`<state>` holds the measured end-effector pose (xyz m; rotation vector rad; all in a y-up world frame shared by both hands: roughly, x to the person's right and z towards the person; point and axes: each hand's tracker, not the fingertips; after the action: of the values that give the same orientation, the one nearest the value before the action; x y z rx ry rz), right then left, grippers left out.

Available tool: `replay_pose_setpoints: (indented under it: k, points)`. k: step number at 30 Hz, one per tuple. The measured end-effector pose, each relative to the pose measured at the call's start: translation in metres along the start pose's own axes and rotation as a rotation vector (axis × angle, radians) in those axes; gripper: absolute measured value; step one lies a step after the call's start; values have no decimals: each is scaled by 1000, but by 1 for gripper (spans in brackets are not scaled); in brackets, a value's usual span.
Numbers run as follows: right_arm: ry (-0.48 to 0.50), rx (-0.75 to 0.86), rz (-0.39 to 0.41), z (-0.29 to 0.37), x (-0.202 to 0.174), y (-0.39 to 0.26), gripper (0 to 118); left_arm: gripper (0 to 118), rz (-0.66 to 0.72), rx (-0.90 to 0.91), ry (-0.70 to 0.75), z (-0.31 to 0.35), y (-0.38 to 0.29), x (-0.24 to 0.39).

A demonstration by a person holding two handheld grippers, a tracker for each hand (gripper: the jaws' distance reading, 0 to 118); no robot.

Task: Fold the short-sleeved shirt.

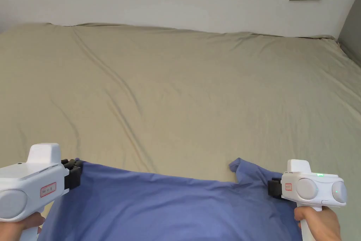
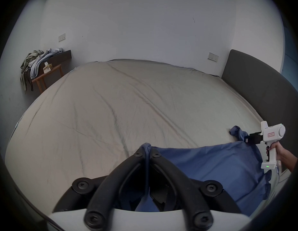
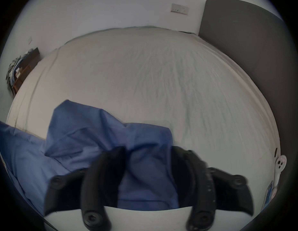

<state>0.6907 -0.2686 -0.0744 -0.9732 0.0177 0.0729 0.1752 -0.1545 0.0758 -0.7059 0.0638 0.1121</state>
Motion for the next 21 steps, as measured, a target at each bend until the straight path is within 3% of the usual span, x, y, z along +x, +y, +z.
replay_pose_setpoints:
  k: [1,3,8,14,21]
  points:
    - [5,-20,-22,3,0,2,26,3,2,1,1,3,-1,0]
    - [13,4,23,15,-6,3,4,3,11,-2,0,7,-4,-1]
    - [62,163,44,90,-2,-9,4,3,34,14,28,30,-15,-6]
    - [195,313,-34,204,23,-55,4,3,123,44,61,72,-43,-28]
    - [271,327,-93,278,49,-146,4,3,191,29,56,127,-98,-43]
